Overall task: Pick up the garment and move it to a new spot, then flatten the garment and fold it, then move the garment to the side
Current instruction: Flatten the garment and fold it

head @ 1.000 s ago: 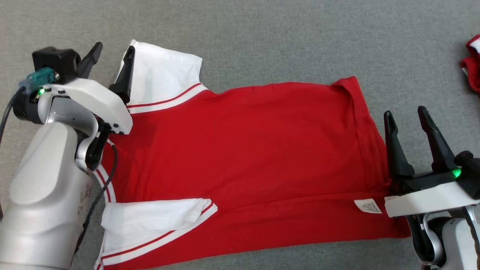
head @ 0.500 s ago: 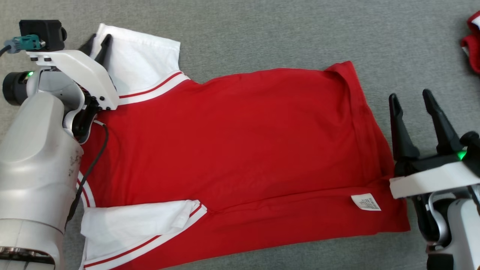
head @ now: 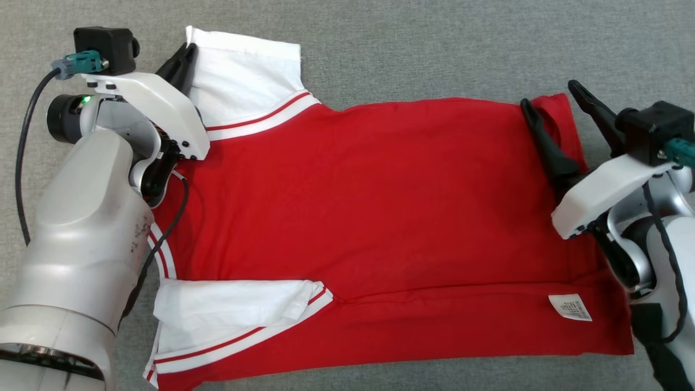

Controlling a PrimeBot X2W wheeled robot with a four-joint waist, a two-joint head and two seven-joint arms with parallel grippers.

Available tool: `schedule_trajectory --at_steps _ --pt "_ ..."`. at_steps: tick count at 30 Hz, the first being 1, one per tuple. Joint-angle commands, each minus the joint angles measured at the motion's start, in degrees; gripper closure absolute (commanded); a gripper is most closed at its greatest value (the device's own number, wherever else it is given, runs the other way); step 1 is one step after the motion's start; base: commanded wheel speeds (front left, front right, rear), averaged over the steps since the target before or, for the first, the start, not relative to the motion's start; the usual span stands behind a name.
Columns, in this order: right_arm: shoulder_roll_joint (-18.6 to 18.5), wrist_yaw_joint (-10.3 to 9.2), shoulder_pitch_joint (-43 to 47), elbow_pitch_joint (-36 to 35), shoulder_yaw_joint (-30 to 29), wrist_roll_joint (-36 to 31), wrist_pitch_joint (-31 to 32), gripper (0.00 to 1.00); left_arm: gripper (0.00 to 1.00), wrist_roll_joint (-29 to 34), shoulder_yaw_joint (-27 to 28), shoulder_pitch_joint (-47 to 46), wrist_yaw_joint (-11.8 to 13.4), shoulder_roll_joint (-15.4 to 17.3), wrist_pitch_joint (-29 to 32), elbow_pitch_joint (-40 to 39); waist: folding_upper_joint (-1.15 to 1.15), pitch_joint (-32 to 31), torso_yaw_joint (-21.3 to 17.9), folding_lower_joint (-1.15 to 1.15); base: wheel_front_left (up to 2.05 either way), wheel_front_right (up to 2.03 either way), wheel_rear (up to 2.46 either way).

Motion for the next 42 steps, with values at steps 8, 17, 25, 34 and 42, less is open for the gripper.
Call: schedule_trajectory --at_steps 8,17,25,34,42 --pt "-2.5 0.01 -1.1 2.3 -3.0 1.6 8.0 0.67 1.00 -3.5 -4.1 -1.4 0.0 0.4 -3.6 -0.4 0.00 0.1 1.4 0.00 0.00 0.00 0.00" --pt "-2.0 0.01 0.2 3.1 -6.6 5.4 8.5 1.00 1.00 -6.0 -6.9 -1.8 0.0 2.1 -8.5 -2.2 0.00 -1.4 1.8 0.00 0.00 0.00 0.00" --pt "-0.9 0.01 1.7 1.8 -10.3 7.5 7.5 1.00 1.00 -6.5 -7.7 -0.3 0.0 4.4 -11.7 -7.2 0.00 -4.4 2.2 0.00 0.00 0.00 0.00" --pt "2.4 0.01 6.2 -0.2 -13.4 13.0 6.8 1.00 1.00 -7.7 -5.9 8.3 1.7 7.1 -13.1 -19.4 0.00 -6.5 2.5 0.00 0.00 0.00 0.00" --pt "5.9 0.02 12.9 -5.1 -16.8 23.3 7.4 1.00 1.00 -9.8 -3.3 24.6 7.7 12.6 -12.6 -43.2 0.00 -8.6 2.4 0.00 0.00 0.00 0.00"
